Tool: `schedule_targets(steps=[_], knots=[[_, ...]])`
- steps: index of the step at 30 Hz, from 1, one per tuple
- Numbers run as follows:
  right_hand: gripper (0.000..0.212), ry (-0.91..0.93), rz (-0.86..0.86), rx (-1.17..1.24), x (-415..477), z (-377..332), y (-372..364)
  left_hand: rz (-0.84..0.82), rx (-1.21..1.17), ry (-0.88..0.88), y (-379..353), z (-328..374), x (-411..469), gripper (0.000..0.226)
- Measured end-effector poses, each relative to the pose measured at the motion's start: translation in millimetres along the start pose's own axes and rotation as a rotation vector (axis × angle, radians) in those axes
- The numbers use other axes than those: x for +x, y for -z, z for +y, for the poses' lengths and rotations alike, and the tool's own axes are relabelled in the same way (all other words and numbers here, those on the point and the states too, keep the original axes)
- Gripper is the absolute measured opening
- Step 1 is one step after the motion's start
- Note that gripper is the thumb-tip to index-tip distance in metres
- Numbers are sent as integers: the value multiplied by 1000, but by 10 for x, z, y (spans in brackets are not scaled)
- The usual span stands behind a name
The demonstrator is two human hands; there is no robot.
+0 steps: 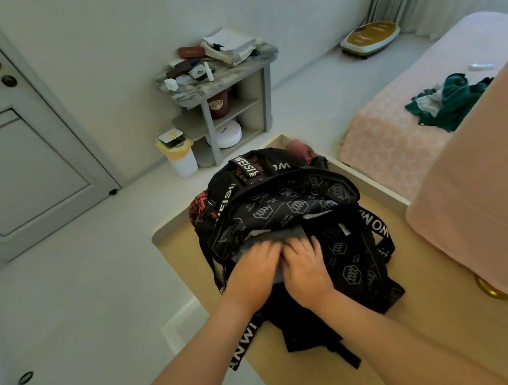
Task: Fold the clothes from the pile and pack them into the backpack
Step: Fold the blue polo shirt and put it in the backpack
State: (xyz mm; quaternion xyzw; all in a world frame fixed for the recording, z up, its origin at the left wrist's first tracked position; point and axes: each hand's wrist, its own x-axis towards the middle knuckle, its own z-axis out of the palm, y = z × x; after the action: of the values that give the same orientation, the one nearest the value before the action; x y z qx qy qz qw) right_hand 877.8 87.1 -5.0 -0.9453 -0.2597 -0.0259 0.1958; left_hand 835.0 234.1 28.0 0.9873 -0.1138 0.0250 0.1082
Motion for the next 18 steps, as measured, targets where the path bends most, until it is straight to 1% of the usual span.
schedule_targets(steps=[1,2,4,6,8,10,12,13,15,17,18], knots=[[39,-45,-6,-29,-42,32,-24,-55,24,126,-42,-39,2,52],[44,-108,-21,-43,-86,41,-28,-105,51,201,-84,-72,-11,57],[54,-256,-71,32,-174,23,-41,-141,50,256,-151,-69,-48,60],[60,-337,-126,98,-245,-74,-49,-119,21,281,-185,-44,-105,62],[62,-315,-145,102,-225,-165,-44,-99,2,308,-227,-57,-190,63],[62,-233,-191,137,-69,-172,-45,-77,3,352,-247,-84,-262,60],[61,-135,-255,122,125,-117,-43,-29,8,374,-253,-104,-262,57],[61,-114,-291,89,206,-79,-39,-10,12,363,-248,-114,-251,59],[64,-108,-361,-20,268,-15,-24,-1,30,271,-207,-102,-258,66],[66,-116,-386,-134,189,48,-28,-35,62,173,-209,-76,-298,65],[67,-120,-377,-172,129,69,-29,-61,47,155,-216,-55,-322,65]])
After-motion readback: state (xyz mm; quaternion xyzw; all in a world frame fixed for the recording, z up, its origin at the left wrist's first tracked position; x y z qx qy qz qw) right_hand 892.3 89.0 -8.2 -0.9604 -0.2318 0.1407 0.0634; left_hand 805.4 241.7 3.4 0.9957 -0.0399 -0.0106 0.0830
